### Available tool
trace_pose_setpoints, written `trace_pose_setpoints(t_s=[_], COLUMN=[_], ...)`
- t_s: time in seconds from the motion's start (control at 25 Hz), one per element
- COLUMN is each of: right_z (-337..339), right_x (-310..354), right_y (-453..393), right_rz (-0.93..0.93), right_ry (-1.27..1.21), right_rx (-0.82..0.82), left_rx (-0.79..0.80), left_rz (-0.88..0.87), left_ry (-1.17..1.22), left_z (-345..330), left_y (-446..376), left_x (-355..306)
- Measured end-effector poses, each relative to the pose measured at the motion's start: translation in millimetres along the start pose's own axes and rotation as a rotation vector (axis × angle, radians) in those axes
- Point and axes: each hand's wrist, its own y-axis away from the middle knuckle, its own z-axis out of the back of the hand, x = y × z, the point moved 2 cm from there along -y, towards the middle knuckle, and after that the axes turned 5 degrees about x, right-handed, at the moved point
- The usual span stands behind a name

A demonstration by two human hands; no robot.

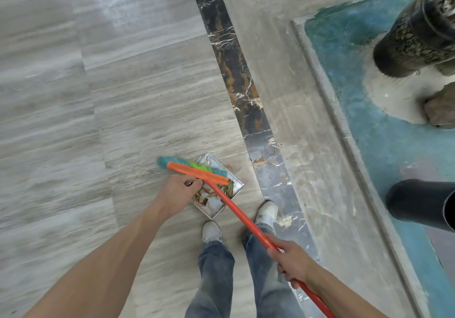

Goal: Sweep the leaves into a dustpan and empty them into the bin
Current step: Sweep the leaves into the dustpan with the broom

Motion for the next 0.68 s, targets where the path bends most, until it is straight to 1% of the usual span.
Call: trace_pose_setpoints(t_s=[0.12, 0.24, 0.4, 0.52, 0.6, 0.68], right_z=[17.8, 59.2, 125.3, 154.9, 155.8, 140.0], right_x=[0.1, 6.6, 17.3, 19.0, 16.4, 11.7], right_y=[12.7, 2.8, -24.8, -48.3, -61.5, -70.4], right_rz=[-0.01, -0.025, -0.04, -0.095, -0.138, -0.181], right_ry=[-0.142, -0.261, -0.325, -0.326, -0.308, -0.272], right_rx=[-0.094, -0.242, -0.441, -0.548, -0.566, -0.531], left_rx=[0.029, 0.097, 0.15, 0.151, 0.144, 0.137], left_rz=[-0.054, -0.045, -0.033, 0.001, 0.008, 0.001], left_ry=[-0.049, -0.115, -0.131, -0.172, -0.188, -0.197], left_z=[1.2, 5.2, 9.4, 17.1, 19.3, 18.6], left_y=[2.7, -1.6, -2.3, -4.4, -8.3, -11.1], left_x=[4.1, 9.6, 20.0, 29.4, 32.7, 33.3])
